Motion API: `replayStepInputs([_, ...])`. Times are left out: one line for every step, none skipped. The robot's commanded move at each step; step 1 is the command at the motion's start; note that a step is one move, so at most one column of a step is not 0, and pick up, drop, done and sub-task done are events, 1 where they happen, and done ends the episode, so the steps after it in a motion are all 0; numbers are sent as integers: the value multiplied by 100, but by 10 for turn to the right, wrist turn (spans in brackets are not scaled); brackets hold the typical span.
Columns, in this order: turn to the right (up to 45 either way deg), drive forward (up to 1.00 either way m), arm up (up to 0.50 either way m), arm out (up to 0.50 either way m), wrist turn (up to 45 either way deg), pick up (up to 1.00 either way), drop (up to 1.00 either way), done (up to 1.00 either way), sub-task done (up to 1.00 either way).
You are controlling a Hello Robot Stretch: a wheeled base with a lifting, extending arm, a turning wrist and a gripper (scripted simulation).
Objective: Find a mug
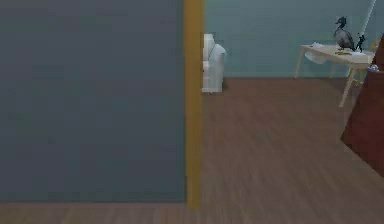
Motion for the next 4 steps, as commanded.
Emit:
replayStepInputs([450, 0, 0, 0, 0, 0, 0, 0, 0])
replayStepInputs([450, 0, 0, 0, 0, 0, 0, 0, 0])
replayStepInputs([420, 0, 0, 0, 0, 0, 0, 0, 0])
replayStepInputs([0, 40, 0, 0, 0, 0, 0, 0, 0])
